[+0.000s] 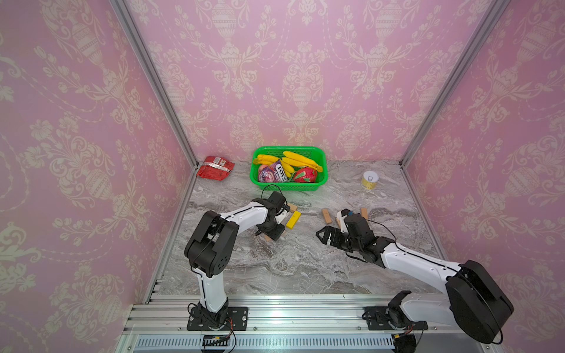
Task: Assemble the letter k with building blocks
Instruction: Pick up the building block from the center of the board, then place the building block at the center of the board.
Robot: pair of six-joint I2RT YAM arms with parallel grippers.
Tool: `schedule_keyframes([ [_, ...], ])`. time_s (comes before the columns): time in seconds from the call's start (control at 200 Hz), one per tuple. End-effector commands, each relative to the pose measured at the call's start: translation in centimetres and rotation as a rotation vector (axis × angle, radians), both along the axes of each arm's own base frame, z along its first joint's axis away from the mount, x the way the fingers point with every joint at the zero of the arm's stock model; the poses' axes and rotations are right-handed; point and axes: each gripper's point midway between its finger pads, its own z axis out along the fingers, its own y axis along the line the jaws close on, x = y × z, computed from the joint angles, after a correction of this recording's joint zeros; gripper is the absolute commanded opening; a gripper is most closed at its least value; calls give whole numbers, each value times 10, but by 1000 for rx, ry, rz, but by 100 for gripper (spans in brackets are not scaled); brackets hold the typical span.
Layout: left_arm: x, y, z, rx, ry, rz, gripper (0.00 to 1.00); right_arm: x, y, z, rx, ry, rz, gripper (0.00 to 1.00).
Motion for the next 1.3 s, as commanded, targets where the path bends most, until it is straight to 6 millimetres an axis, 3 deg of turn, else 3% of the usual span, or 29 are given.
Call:
schedule_keyframes([
  [0.0, 2, -1, 2, 30, -2, -32, 52, -5, 1, -1, -2, 7, 18, 100],
  [0.165, -1, 0, 0, 42, 18, -33, 43, -5, 2, -1, -1, 9, 20, 100],
  [0.295, -4, -1, 3, 39, 30, -24, 29, -5, 3, 3, 8, 5, 21, 100],
  [0.745, -14, 2, 27, 3, 12, 77, 10, -5, 9, 25, 2, -27, 59, 100],
  [0.94, -12, 17, 36, 54, -39, 148, 0, -1, 27, 35, 6, -34, 99, 100],
  [1.296, 16, 34, 58, 69, -141, 291, 3, 23, 77, 61, 38, -48, 180, 100],
])
